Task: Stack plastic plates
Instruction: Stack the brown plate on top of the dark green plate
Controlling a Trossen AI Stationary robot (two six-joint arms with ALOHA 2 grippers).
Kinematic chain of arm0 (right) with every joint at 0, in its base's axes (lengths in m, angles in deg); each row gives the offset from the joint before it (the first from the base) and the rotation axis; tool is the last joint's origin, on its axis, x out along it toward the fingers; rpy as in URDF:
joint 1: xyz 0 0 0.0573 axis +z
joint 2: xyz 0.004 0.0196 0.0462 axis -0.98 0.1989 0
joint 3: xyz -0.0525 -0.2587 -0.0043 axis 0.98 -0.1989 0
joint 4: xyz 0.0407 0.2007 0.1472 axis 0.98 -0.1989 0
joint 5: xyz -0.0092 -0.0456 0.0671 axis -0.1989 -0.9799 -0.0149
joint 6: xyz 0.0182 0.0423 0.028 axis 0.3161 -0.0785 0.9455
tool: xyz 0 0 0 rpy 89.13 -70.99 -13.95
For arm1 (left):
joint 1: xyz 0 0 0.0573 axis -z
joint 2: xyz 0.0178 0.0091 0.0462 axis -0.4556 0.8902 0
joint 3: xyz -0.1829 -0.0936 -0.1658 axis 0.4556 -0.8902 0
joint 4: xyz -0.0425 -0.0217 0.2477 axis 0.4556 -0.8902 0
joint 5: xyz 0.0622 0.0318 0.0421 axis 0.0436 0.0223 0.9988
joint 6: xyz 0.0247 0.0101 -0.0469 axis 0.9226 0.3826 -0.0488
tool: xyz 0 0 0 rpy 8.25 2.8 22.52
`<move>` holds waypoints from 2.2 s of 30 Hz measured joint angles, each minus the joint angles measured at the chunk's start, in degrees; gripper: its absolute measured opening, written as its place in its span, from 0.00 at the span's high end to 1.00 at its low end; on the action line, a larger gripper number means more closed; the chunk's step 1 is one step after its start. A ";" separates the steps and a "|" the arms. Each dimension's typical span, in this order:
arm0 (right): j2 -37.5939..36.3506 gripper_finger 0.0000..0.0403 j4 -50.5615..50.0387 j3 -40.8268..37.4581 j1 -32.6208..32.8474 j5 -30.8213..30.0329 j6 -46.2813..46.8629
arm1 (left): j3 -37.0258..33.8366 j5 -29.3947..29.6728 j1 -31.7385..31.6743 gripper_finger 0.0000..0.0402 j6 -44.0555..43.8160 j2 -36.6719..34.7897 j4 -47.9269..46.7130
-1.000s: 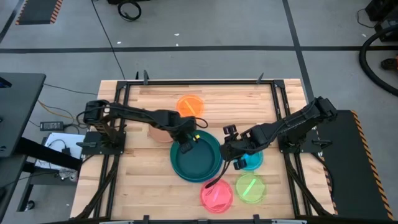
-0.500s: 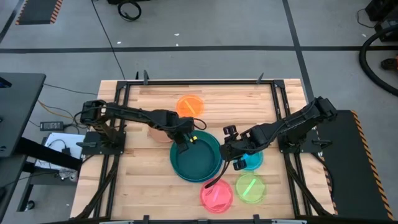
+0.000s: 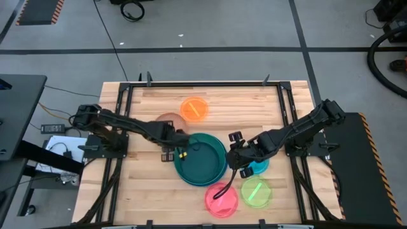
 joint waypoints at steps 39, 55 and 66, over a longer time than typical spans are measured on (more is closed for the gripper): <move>0.00 0.62 1.52 0.00 0.43 -0.15 -0.70 | -11.37 2.97 1.63 0.97 2.77 -3.28 5.43; -0.02 0.62 -0.04 0.00 0.36 -1.42 -1.20 | 0.31 3.64 10.69 0.97 2.51 -3.56 8.77; -0.02 0.62 -7.38 0.00 0.36 -1.46 3.91 | 14.42 -1.07 14.09 0.97 9.08 10.10 11.56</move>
